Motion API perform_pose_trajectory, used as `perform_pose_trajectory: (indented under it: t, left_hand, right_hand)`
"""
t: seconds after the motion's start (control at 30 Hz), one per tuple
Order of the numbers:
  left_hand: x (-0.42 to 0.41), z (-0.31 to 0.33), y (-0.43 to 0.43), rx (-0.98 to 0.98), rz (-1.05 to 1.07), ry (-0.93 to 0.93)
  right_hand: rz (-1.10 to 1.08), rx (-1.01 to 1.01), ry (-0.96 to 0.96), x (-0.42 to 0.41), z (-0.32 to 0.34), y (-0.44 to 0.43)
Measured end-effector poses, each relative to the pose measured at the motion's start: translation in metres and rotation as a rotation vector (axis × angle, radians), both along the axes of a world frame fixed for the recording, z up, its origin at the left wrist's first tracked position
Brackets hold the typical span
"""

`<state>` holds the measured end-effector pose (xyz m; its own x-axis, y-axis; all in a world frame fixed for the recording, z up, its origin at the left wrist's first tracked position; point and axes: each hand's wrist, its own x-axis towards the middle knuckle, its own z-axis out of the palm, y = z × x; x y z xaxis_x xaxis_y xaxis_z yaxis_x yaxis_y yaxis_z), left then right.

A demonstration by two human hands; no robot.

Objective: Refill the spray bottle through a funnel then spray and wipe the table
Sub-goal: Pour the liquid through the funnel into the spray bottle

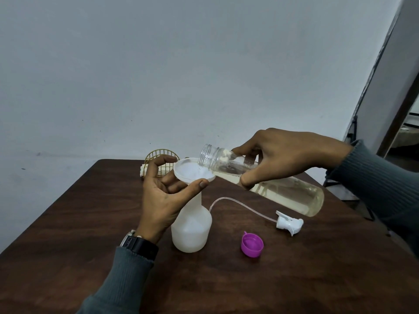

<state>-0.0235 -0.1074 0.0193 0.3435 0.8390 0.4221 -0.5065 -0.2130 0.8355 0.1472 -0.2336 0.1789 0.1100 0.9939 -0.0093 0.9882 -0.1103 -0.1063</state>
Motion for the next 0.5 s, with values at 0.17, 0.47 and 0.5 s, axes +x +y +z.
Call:
perform_pose_trajectory:
  t: [0.17,0.47,0.5]
  left_hand:
    - [0.0001,0.0006,-0.0009,-0.002,-0.004,0.002]
    - [0.0005,-0.0004,0.0002,-0.006,0.001,0.001]
    - [0.0005,-0.0007,0.0003,-0.004,-0.001,0.001]
  right_hand:
    - [0.002,-0.001,0.024,0.0015,-0.0007,-0.0004]
    - [-0.013,-0.006,0.01,-0.0004,0.0007,-0.0012]
    - [-0.008,-0.009,0.011,-0.0004,0.0004,-0.0013]
